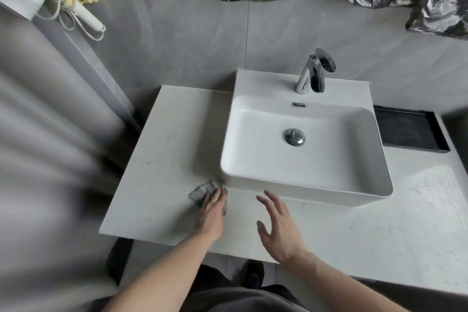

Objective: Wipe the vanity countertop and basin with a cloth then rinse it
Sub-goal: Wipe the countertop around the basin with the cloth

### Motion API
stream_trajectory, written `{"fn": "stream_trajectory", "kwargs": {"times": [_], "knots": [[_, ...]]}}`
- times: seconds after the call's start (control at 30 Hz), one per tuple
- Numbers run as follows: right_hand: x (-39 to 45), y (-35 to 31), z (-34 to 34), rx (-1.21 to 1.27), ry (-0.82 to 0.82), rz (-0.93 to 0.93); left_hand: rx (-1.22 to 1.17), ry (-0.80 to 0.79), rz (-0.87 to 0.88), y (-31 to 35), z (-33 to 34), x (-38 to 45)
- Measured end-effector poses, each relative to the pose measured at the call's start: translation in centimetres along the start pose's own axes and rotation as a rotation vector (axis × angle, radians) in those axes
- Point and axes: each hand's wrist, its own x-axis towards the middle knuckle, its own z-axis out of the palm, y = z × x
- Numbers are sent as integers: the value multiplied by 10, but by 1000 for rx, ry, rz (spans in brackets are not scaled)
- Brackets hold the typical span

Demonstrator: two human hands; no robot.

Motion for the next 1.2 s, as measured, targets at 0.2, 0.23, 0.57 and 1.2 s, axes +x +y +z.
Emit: {"fn": "stream_trajectory", "kwargs": {"times": [0.2, 0.23, 0.57, 1.2], "knots": [[72, -45, -16, -58, 127, -88, 216, -21, 157, -63, -10, 21], [82, -48, -12, -70, 95, -62, 226, 8, 152, -81, -19, 25], [115, -73, 19, -313, -52, 225, 123, 155, 14, -245, -119, 46], [119, -96, 32, -258, 78, 386, 39, 122, 493, -178, -64, 107]]}}
